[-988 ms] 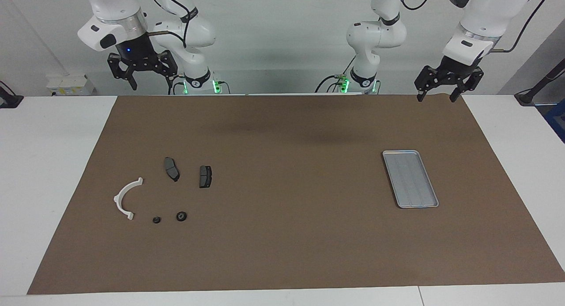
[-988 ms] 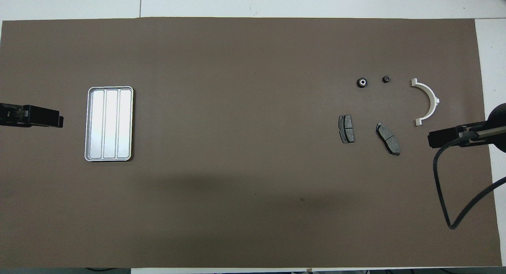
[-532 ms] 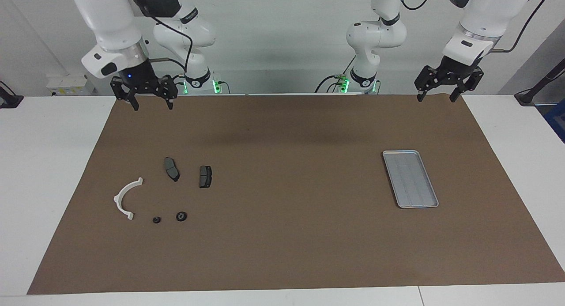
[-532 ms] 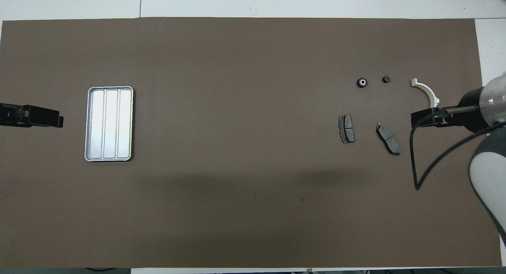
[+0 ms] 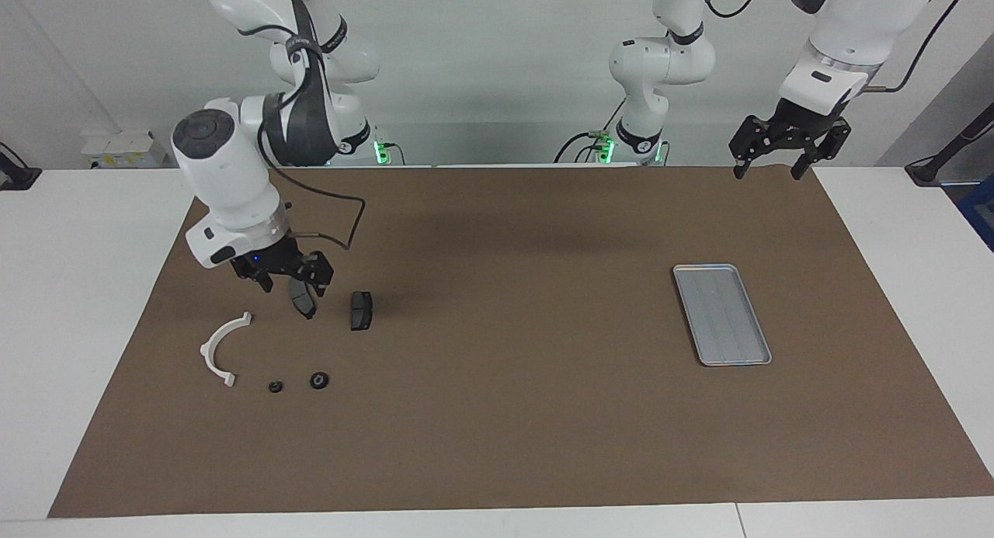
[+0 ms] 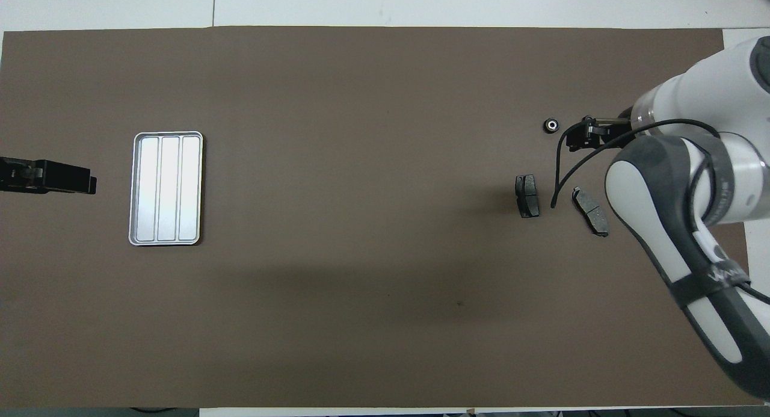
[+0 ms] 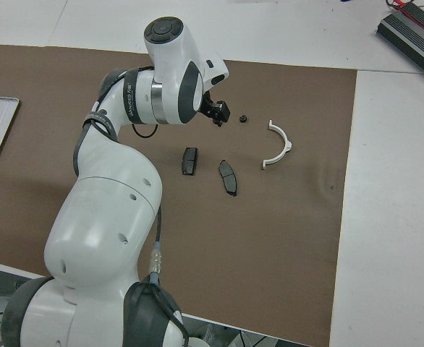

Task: Pick bearing gear from pile to tray
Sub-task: 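Reach the right gripper to a small black bearing gear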

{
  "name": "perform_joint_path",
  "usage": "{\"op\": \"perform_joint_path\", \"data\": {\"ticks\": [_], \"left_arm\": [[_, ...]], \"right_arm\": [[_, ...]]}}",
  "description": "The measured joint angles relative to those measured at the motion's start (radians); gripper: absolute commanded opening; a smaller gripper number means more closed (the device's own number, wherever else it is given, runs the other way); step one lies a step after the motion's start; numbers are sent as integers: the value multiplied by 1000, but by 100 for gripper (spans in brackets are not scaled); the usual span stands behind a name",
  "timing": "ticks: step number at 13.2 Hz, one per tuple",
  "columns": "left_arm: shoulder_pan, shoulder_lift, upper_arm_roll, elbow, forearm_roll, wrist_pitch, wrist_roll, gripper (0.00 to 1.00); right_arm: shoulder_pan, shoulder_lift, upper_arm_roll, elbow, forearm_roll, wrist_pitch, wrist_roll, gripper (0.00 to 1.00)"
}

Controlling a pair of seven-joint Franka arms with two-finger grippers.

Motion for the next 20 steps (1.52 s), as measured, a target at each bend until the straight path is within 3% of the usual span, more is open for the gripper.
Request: {"op": "perform_joint_path", "data": {"ticks": [3,8,20], "left_arm": [[0,0,0,0,0,0,0,100],[0,0,0,0,0,0,0,100],[0,0,0,0,0,0,0,100]], "right_arm": [[2,127,0,25,-11,85,119,100],[25,288,0,150,-93,87,215,100],[18,345,-2,242,-16,84,253,94]]}}
